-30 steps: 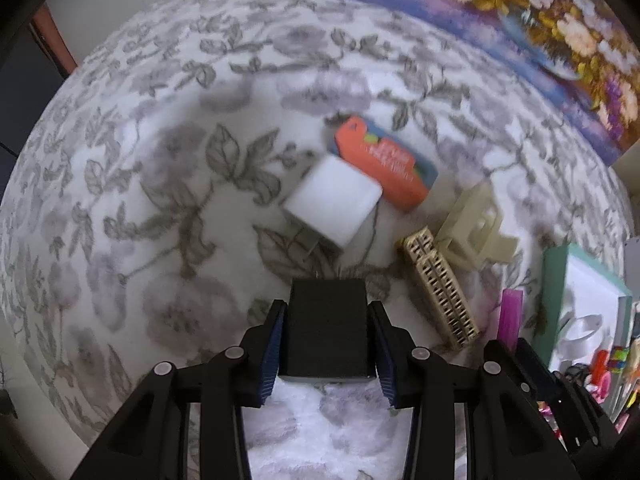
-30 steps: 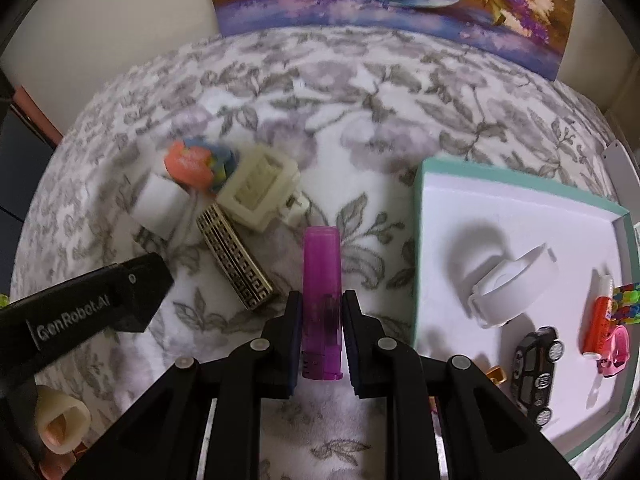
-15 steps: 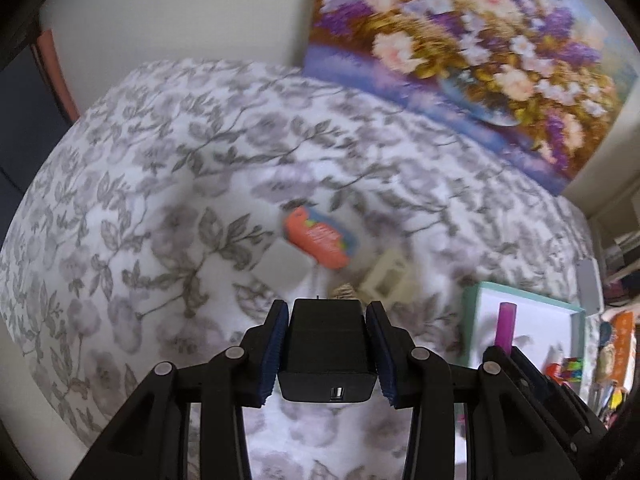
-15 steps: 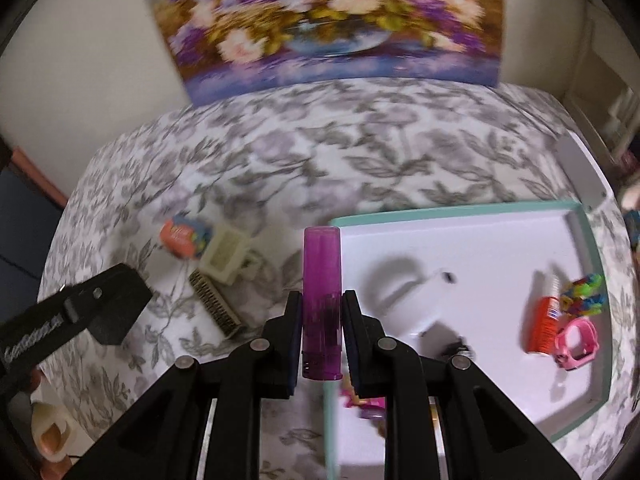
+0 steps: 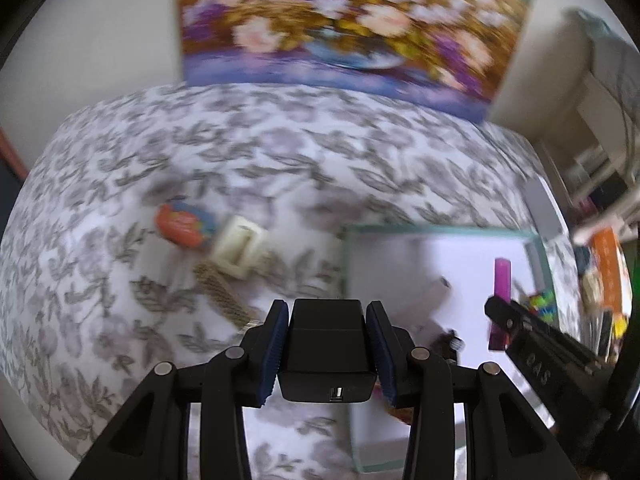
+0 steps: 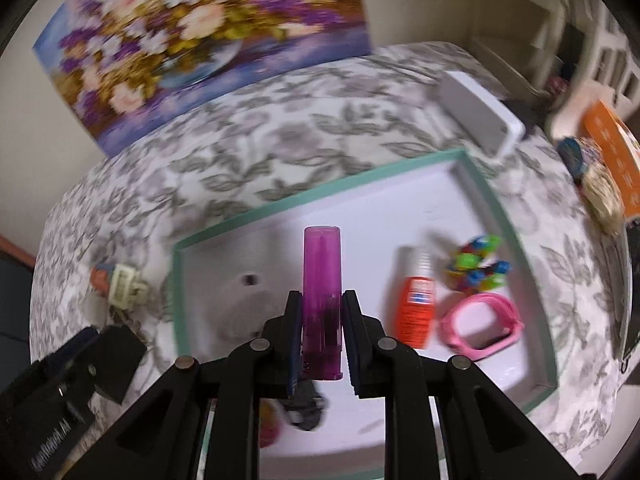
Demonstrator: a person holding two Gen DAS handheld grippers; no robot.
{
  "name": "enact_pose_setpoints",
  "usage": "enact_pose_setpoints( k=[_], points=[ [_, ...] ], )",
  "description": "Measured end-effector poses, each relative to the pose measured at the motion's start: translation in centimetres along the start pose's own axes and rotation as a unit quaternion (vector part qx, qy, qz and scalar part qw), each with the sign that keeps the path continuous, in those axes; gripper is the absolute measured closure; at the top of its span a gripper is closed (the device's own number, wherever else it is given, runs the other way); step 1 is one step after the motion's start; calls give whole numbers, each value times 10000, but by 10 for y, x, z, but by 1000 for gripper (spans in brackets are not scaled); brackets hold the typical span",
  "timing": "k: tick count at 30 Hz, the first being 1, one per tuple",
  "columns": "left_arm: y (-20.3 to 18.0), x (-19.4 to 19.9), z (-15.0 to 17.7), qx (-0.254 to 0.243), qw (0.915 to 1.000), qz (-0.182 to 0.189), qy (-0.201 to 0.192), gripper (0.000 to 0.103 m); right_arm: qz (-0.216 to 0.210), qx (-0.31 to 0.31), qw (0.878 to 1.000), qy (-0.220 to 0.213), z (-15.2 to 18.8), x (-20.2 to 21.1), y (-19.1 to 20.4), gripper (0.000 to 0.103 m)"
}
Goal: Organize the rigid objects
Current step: 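Carry both items into the tray and open both tools to release them, then move both tools back toward the remaining items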
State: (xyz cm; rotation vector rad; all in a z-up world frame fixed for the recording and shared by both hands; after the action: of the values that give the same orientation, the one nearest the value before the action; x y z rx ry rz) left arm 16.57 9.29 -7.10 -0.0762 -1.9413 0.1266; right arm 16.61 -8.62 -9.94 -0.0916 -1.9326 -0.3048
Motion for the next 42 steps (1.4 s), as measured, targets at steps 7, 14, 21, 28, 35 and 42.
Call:
enact_pose_setpoints(
  k=[7, 14, 21, 28, 35, 42],
  points=[
    [-59, -11, 18, -591, 9979, 177, 206, 60, 139, -147, 9998, 1, 1, 2, -31, 82],
    [-79, -30, 32, -783, 9959, 128, 441, 60, 170, -40, 9998, 122, 8, -7, -29, 82],
    [-78, -44, 38, -796, 9951, 71, 577, 60, 173, 23, 9995, 267, 14, -16, -24, 82],
    [-76, -48, 40, -806, 9948, 14, 623, 60, 154, -3, 9992, 376, 17, -18, -25, 82],
    [-77, -39, 35, -806, 9953, 38, 541, 55, 154, -30, 9995, 278, 11, -9, -24, 82],
    [-69, -29, 27, -669, 9967, 61, 450, 44, 133, -51, 9999, 41, 2, 9, -20, 64]
  ],
)
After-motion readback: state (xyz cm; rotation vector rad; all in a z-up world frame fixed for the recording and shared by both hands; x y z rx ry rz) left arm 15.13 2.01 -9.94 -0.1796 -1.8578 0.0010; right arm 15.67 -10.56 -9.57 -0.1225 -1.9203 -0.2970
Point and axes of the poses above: each gripper's, at about its wrist camera, not at the fingertips, and x roughly against the way its jaws point, y to its left, z to its underside, the point moved 10 cm from there along -x, roughly the way its jaws point, and after that the axes turned 2 degrees about y, right-handed, at the moved point
